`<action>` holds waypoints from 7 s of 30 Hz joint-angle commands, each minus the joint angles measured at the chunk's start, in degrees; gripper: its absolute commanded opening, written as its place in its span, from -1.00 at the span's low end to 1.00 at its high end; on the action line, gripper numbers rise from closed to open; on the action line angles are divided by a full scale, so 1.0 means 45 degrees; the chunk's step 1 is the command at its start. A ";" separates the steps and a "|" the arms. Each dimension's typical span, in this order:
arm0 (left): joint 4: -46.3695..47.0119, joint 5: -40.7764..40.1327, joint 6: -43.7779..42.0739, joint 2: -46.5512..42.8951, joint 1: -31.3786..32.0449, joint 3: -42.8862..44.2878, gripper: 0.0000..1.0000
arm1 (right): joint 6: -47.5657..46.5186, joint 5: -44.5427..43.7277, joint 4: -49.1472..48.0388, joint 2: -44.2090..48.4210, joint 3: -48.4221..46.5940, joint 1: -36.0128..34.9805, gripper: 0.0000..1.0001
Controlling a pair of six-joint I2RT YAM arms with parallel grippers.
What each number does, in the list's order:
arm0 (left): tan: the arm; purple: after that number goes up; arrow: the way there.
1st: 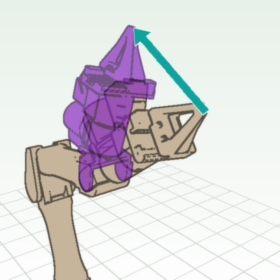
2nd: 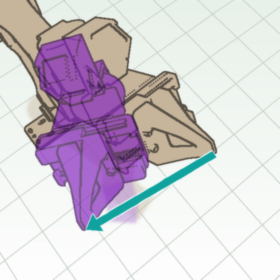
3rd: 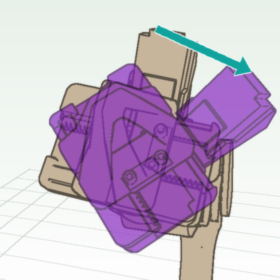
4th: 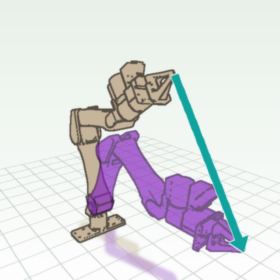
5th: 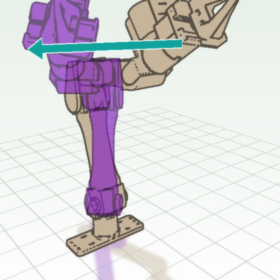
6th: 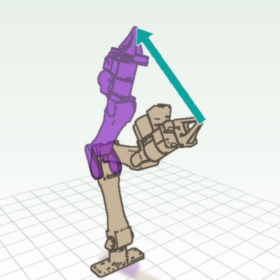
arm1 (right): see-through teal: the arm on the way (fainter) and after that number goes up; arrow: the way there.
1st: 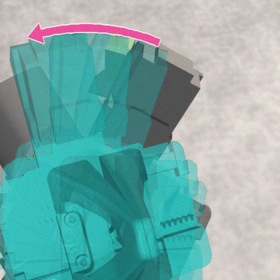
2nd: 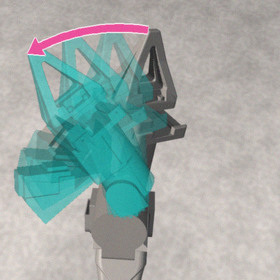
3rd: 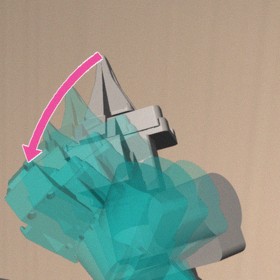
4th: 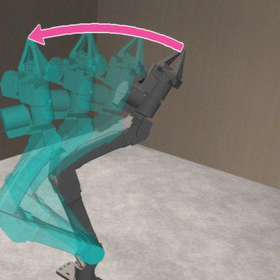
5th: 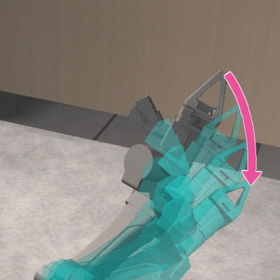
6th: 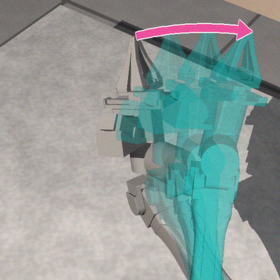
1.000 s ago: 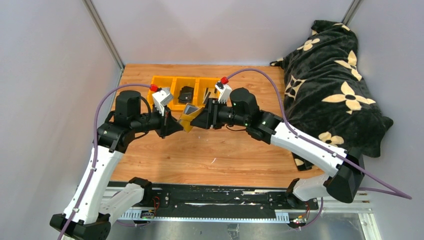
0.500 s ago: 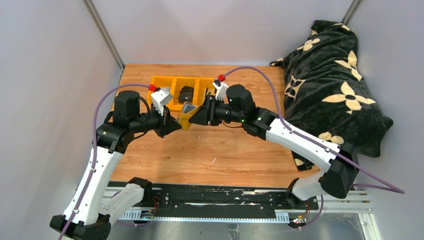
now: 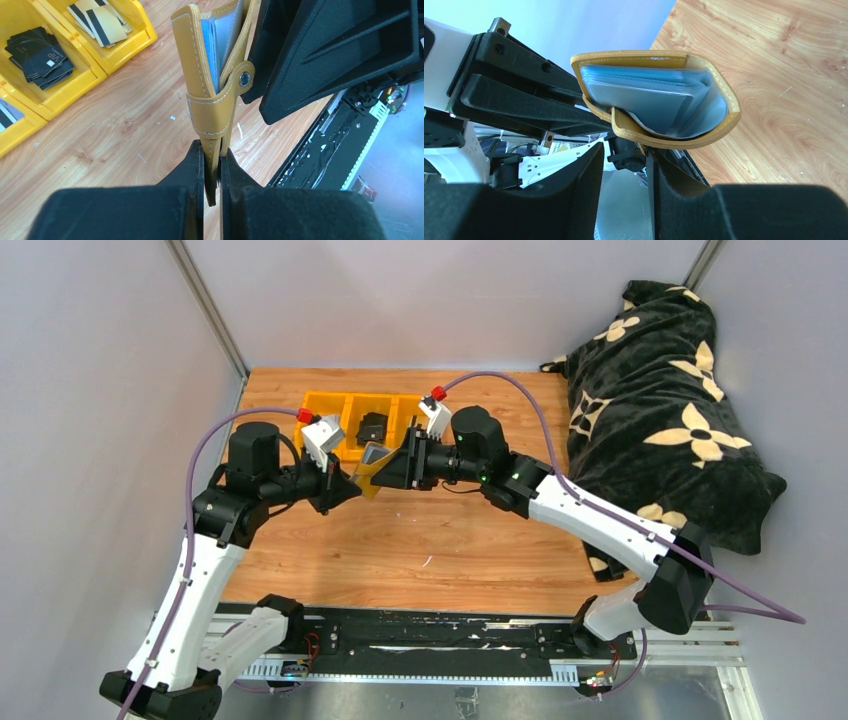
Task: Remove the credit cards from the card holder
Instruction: Open the card holder.
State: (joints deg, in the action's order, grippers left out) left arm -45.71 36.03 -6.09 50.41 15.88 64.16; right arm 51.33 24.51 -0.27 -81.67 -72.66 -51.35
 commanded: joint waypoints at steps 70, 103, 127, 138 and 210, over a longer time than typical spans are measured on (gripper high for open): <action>-0.2793 0.2985 -0.0634 -0.2291 0.0475 0.1049 -1.00 | -0.6687 0.5118 0.3513 0.1867 -0.2778 0.1026 0.48; -0.2800 0.3820 -0.0020 -0.2528 0.0475 0.1775 -1.00 | -0.8353 0.7734 0.4443 -0.0368 -0.4929 -0.0388 -0.21; -0.2576 0.2771 -0.0334 -0.3082 0.0475 0.2825 0.87 | -1.1214 0.3456 0.7280 -0.0116 -0.6451 -0.2455 -1.00; -0.1560 0.2007 0.0933 -0.3299 0.0475 0.1991 0.98 | -1.1348 0.1029 0.7365 -0.0388 -0.7167 -0.3205 -1.00; 0.3199 0.4393 0.7908 -0.3644 0.0475 0.0684 -0.39 | -0.5956 0.3245 0.0875 0.4090 -0.0783 -0.2983 -1.00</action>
State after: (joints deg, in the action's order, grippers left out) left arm -32.36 55.24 28.32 32.32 18.15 67.48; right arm 23.97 34.41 7.94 -66.94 -77.93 -64.64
